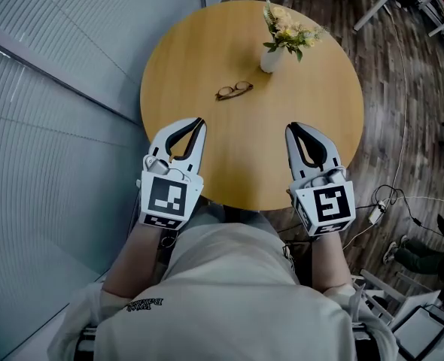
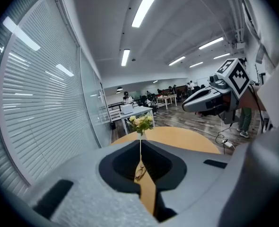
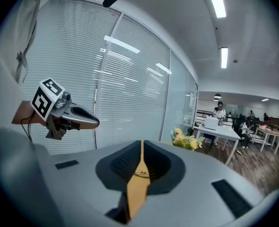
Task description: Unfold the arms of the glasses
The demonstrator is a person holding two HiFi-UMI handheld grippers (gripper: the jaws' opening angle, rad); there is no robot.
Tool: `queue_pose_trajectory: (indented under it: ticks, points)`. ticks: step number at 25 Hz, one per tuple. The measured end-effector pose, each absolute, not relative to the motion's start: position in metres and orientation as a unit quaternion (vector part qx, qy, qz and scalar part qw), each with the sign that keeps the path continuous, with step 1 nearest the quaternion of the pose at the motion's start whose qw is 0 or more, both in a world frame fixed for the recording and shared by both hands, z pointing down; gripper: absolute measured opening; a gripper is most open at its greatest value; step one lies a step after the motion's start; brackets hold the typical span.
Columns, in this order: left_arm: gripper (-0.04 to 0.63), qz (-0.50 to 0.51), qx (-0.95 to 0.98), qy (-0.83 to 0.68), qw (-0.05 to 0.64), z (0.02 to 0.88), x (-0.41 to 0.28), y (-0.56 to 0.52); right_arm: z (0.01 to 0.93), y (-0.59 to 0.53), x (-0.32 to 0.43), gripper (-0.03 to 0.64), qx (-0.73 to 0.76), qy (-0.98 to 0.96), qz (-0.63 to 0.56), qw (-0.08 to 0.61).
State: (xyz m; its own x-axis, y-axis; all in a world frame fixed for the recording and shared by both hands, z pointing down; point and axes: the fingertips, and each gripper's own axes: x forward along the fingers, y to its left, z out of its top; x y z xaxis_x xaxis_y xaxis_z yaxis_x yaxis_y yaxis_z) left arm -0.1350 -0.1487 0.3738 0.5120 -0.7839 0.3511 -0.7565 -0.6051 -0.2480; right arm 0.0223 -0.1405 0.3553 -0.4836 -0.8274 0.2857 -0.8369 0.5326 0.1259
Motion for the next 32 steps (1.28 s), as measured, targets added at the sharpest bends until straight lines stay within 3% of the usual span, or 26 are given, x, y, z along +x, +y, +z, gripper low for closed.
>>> queue_pose_trajectory:
  ticks: [24, 27, 32]
  points:
    - [0.028, -0.354, -0.835, 0.418, 0.045, 0.480, -0.098, -0.272, 0.404, -0.226, 0.060, 0.037, 0.461, -0.868, 0.067, 0.171]
    - [0.083, -0.369, -0.835, 0.406, 0.041, 0.500, -0.090, -0.287, 0.413, -0.238, 0.058, 0.037, 0.459, -0.868, 0.076, 0.171]
    - [0.092, -0.401, -0.833, 0.380, 0.040, 0.535, -0.077, -0.306, 0.432, -0.253, 0.058, 0.037, 0.459, -0.865, 0.090, 0.182]
